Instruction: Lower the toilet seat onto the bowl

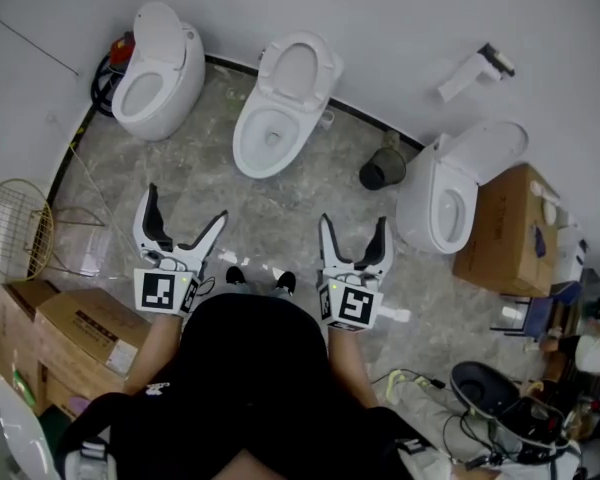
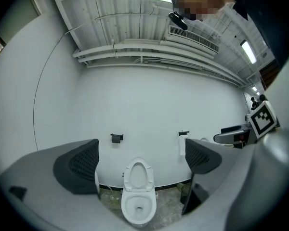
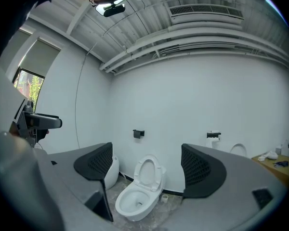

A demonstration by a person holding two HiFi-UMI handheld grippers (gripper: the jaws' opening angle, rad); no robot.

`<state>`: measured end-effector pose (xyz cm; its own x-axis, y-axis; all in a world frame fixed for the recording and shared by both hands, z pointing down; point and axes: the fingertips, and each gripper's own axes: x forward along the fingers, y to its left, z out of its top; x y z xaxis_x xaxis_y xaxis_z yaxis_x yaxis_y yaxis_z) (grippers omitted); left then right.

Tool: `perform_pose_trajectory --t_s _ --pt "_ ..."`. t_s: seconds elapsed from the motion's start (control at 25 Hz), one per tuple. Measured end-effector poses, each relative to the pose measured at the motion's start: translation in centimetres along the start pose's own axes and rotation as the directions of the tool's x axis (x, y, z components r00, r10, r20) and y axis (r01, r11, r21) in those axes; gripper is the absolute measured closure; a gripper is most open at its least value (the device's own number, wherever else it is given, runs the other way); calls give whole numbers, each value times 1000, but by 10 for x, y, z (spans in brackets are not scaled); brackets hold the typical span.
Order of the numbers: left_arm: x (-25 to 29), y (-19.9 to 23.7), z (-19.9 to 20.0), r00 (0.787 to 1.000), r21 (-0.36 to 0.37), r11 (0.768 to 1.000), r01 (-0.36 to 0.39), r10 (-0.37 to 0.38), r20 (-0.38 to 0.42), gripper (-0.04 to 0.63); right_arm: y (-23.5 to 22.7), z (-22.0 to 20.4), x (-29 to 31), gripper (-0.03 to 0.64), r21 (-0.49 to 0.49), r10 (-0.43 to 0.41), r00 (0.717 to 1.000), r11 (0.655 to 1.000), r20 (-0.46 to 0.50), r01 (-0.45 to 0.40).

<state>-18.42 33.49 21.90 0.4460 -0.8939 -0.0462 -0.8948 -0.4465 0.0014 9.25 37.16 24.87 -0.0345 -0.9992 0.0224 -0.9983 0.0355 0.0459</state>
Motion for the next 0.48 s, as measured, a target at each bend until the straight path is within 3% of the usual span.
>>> perform_pose_trajectory --t_s 0.48 --pt "-17 41 -1 999 7 999 39 -39 3 55 44 -4 -8 184 -3 -43 999 999 -27 43"
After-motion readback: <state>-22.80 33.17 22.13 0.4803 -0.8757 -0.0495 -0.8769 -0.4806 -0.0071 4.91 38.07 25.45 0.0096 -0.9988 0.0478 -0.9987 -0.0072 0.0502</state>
